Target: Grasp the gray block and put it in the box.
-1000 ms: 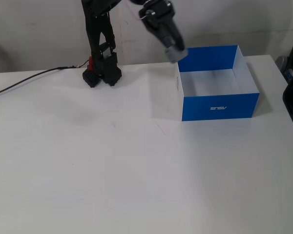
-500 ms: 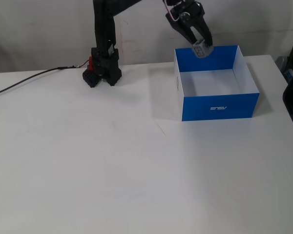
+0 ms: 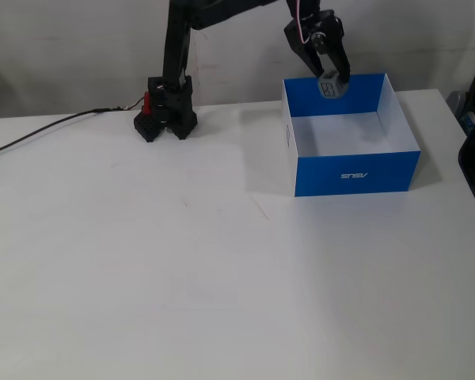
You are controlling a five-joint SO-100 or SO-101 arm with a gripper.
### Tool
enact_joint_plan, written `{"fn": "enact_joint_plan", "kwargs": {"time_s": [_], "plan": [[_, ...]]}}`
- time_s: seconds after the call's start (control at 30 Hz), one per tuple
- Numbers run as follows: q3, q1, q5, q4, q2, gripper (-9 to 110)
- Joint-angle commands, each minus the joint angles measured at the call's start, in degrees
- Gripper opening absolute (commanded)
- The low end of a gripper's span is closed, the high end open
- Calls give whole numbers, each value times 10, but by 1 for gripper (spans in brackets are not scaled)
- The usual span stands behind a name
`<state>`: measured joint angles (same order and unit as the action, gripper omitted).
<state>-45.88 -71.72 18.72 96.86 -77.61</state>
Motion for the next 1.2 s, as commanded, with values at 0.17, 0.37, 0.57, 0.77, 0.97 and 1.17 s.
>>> {"fn": "enact_joint_plan", "kwargs": {"time_s": [0.17, 0.37, 0.57, 0.77, 0.97, 1.17], "plan": [[56, -11, 4, -10, 3, 1], [70, -18, -4, 15, 28, 25], [75, -15, 1, 22, 40, 11], [122, 8, 3, 37, 40, 1], [190, 89, -5, 85, 40, 0], [171, 219, -25, 110, -10, 0]]}}
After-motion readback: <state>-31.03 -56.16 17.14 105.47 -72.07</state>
